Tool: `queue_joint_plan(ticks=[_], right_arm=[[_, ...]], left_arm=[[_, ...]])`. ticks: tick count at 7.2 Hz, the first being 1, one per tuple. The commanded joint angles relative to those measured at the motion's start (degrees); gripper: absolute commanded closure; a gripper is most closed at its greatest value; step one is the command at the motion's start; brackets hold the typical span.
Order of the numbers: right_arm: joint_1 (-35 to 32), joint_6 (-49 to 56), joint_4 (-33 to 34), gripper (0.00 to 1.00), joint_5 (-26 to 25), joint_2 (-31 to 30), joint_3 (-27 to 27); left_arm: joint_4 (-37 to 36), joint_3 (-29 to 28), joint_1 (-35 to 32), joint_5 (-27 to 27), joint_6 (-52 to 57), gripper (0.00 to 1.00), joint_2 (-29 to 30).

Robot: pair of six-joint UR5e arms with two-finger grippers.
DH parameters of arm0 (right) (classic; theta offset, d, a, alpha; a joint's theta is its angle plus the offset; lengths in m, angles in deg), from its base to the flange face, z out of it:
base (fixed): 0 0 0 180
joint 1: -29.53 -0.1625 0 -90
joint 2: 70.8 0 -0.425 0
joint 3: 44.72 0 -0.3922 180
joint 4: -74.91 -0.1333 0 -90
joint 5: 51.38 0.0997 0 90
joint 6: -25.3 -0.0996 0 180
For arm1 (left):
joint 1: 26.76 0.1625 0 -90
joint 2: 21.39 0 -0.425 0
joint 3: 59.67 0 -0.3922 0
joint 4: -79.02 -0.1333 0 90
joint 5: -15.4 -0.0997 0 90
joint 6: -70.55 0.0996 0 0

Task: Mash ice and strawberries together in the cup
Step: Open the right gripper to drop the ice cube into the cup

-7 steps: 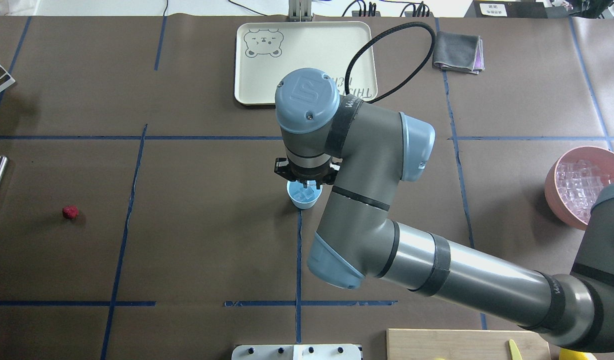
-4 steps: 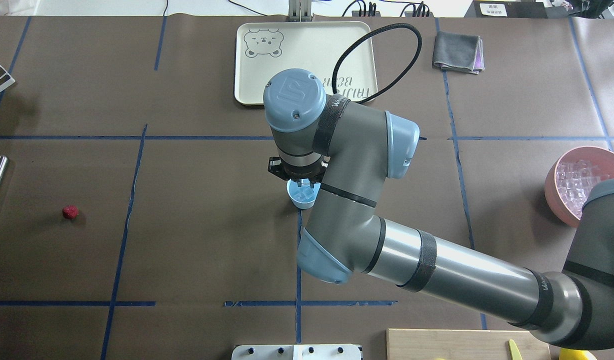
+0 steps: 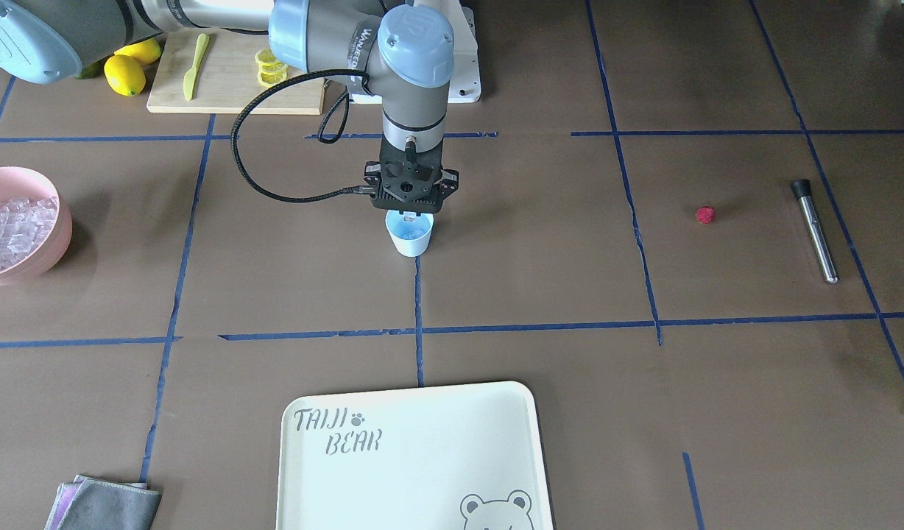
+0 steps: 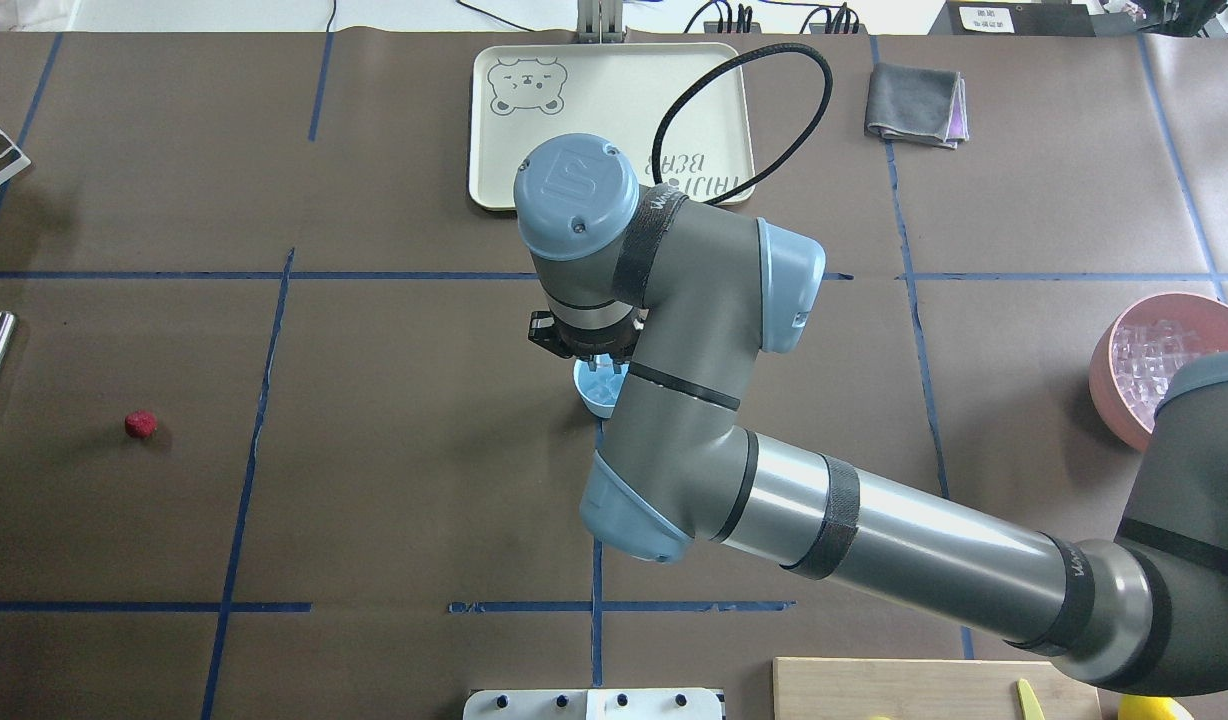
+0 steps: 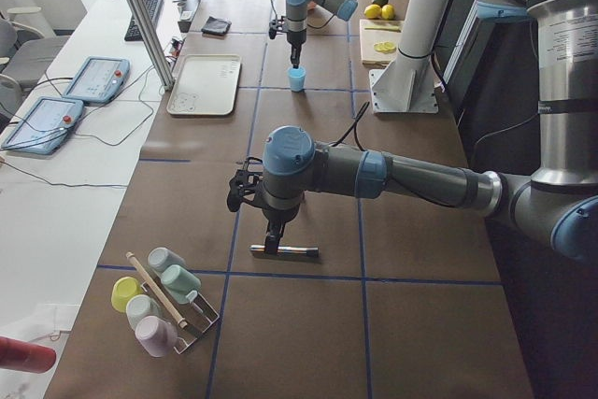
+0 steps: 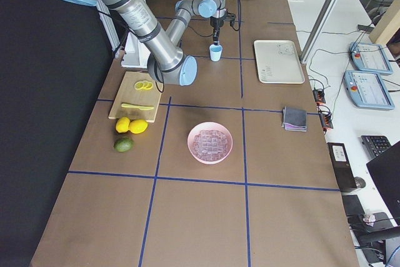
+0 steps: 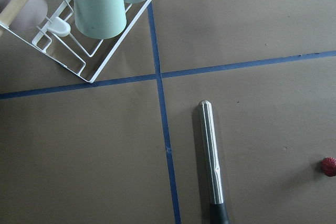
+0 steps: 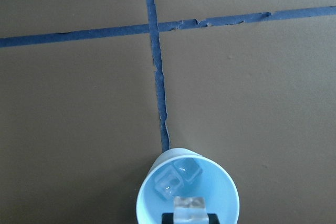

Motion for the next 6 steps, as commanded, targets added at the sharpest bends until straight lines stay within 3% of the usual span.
queue_joint_plan(ticks=[1, 4, 6], right_arm=[[0.0, 0.07, 0.0, 0.84, 0.0, 0.13, -0.12], [0.0, 0.07, -1.92, 0.62, 0.0, -0.04, -0.21], [0.0, 0.07, -2.02, 0.56, 0.0, 0.05, -0.12]], left_arm=[[-0.08, 0.0, 0.0, 0.0, 0.0, 0.0, 0.0], [0.0, -0.09, 0.0, 0.0, 0.0, 0.0, 0.0], [-0.08, -0.09, 0.0, 0.0, 0.0, 0.0, 0.09]])
